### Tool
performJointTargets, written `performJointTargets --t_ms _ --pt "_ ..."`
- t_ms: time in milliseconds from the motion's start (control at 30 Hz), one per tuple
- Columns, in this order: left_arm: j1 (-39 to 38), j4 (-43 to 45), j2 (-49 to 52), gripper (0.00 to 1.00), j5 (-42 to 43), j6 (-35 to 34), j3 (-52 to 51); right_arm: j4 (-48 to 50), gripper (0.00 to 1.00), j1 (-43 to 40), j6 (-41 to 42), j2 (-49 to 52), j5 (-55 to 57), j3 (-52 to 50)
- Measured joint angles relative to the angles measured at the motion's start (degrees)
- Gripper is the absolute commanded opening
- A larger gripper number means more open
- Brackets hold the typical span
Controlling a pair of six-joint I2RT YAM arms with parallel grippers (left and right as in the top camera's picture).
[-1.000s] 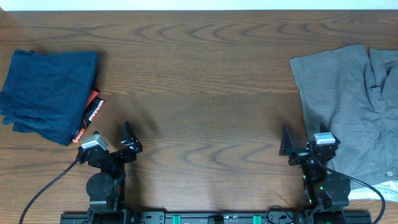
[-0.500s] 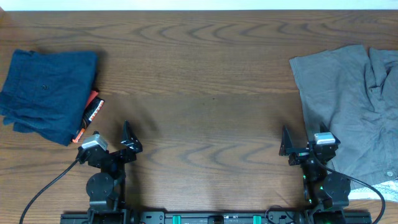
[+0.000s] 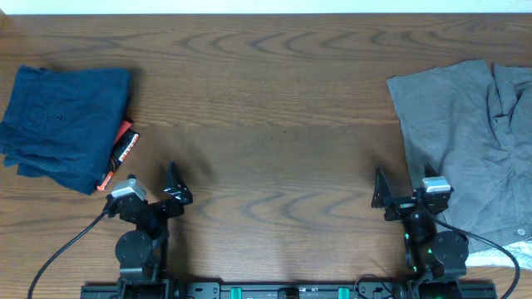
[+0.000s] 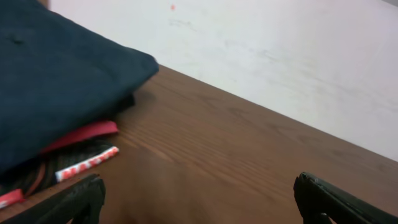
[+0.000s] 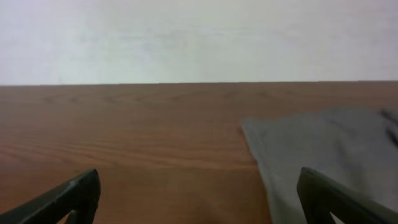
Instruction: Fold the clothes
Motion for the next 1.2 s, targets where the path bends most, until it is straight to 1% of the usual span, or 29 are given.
performJointTargets --t_ms 100,233,333,400,600,700,733,833,900,1000,1100,1200 --pt "0.0 -1.6 0.1 0.98 2.4 0.0 0.4 0.0 0.99 0.0 1.2 0.2 -0.4 0.0" --pt "0.0 -9.4 2.6 0.98 3.7 0.1 3.3 -0.3 0.99 0.0 1.9 2.7 -0.5 0.2" --pt "0.0 -16.2 6.7 0.98 4.3 0.1 6.0 -1.4 0.99 0.0 2.3 7.5 -0.3 1.8" --pt "0.0 -19.6 10.8 0.98 4.4 0.0 9.6 -1.7 0.99 0.0 2.4 11.9 0.1 3.8" --pt "0.0 -26.6 25.3 0.98 4.6 0.1 23.7 -4.2 0.99 0.0 2.4 30.0 1.0 14.7" --pt "0.0 -31.3 34.1 0.98 4.9 0.1 29.8 -8.2 0.99 -0.1 1.8 42.5 2.8 22.1" --pt "0.0 -32.7 36.2 0.98 5.0 0.1 31.0 -9.0 0.99 -0.4 1.6 45.0 3.0 23.5" --pt "0.0 -36.2 43.8 0.98 5.2 0.1 34.7 -11.8 0.99 -2.9 0.9 57.5 4.7 29.8" --pt "0.0 -36.9 47.3 0.98 5.4 0.1 35.5 -12.7 0.99 -4.9 0.6 66.3 4.9 33.9" --pt "0.0 -37.7 52.2 0.98 5.6 0.1 35.7 -12.1 0.99 -6.9 0.4 76.1 4.9 38.2" --pt "0.0 -37.7 55.5 0.98 5.6 0.1 35.7 -8.7 0.98 -8.0 0.1 82.7 5.1 40.2" --pt "0.0 -37.7 58.1 0.98 5.7 0.1 35.7 -6.1 0.91 -8.9 -0.3 86.8 6.1 40.6"
